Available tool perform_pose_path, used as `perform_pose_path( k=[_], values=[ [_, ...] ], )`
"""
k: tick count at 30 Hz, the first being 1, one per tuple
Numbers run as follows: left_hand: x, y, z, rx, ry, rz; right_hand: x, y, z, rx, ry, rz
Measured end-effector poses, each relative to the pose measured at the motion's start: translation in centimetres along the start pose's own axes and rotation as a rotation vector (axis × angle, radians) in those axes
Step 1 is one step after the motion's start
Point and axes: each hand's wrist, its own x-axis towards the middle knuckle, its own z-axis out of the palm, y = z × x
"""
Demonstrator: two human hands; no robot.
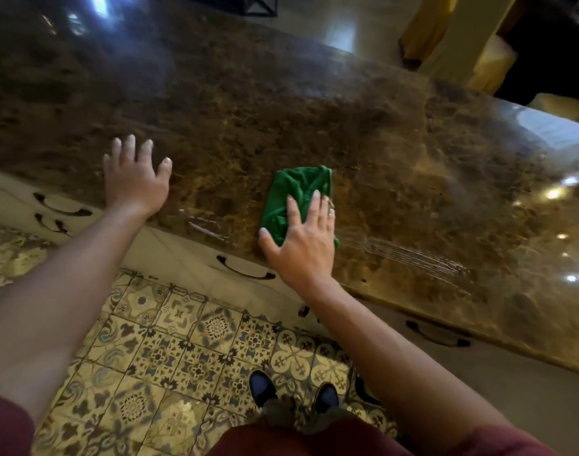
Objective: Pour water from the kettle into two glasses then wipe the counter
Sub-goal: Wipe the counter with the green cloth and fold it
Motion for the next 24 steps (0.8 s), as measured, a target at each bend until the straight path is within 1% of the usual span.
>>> perform_pose_path(
  k=[2,3,7,9,11,16,18,21,24],
  values=[
    [0.3,-0.2,-0.3,-0.040,-0.001,-0.097,0.7,-3.3,1.1,-0.009,-0.030,-0.080],
    [0.5,-0.3,-0.4,-0.079,-0.007,-0.110,1.0,-4.9,1.6,-0.009,-0.036,-0.117],
    [1.3,-2.2,-1.5,-0.218,-0.107,-0.059,1.6,-10.4,3.8,-0.010,-0.040,-0.288],
    [1.4,-2.6,-1.5,-0.186,-0.115,-0.029,1.3,-11.9,4.5,-0.028,-0.044,-0.372],
    [1.2,-2.3,-1.1,-0.131,-0.073,-0.016,0.9,-12.2,5.0,-0.011,-0.009,-0.411],
    [0.7,-1.8,-1.0,-0.085,-0.044,-0.018,-0.4,-9.2,4.4,0.029,0.096,-0.436],
    [0.8,-1.8,-1.0,-0.076,-0.040,-0.012,-1.3,-6.4,3.7,0.030,0.137,-0.424],
    [0.7,-1.7,-0.7,-0.051,-0.036,-0.014,-3.0,-1.1,2.5,-0.034,0.180,-0.387],
    [0.6,-1.2,-0.7,-0.037,-0.027,-0.041,-4.3,2.1,0.9,-0.063,0.197,-0.309]
  ],
)
